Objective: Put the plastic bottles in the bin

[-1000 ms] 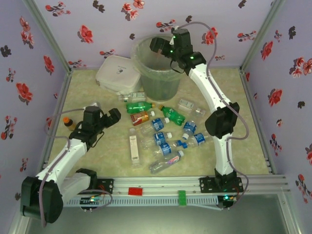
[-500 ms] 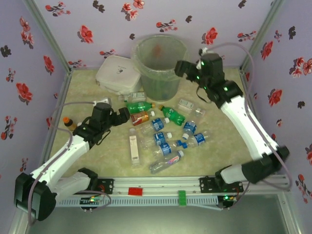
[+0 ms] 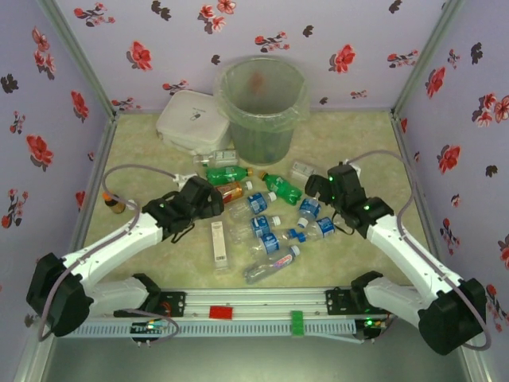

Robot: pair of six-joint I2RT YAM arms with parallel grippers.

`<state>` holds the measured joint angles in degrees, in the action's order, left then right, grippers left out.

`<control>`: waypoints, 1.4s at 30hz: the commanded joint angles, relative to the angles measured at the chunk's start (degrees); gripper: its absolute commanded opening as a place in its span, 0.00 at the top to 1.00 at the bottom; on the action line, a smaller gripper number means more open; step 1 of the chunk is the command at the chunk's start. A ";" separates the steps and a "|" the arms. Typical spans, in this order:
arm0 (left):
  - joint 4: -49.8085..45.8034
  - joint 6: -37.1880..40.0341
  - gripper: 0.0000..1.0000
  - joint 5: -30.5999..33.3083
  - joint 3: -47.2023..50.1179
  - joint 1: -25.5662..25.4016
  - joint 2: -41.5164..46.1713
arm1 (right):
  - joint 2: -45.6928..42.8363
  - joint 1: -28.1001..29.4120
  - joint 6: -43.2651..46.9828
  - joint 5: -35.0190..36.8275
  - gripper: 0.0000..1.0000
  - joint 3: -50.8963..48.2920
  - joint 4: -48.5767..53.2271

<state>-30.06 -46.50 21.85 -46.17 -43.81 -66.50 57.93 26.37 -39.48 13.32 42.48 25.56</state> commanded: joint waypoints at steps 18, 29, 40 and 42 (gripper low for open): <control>-9.85 -16.77 0.00 -2.37 5.70 -17.77 -3.39 | 2.06 0.00 -5.12 3.53 0.00 -6.81 -6.13; -6.08 -16.52 0.00 -2.50 6.44 -17.80 -10.38 | 2.45 0.00 -3.93 2.46 0.00 -7.23 -8.16; -6.30 -16.42 0.02 -2.64 7.93 -16.46 -13.66 | 5.65 0.00 -4.84 2.25 0.00 -5.23 -9.48; -6.20 -17.14 0.07 -2.65 9.33 -15.51 -12.07 | 6.58 0.00 -5.53 2.90 0.00 -5.39 -10.39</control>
<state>-34.68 -62.30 18.85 -38.74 -60.51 -80.38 63.61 26.37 -43.66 14.98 35.57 16.93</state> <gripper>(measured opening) 0.950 0.996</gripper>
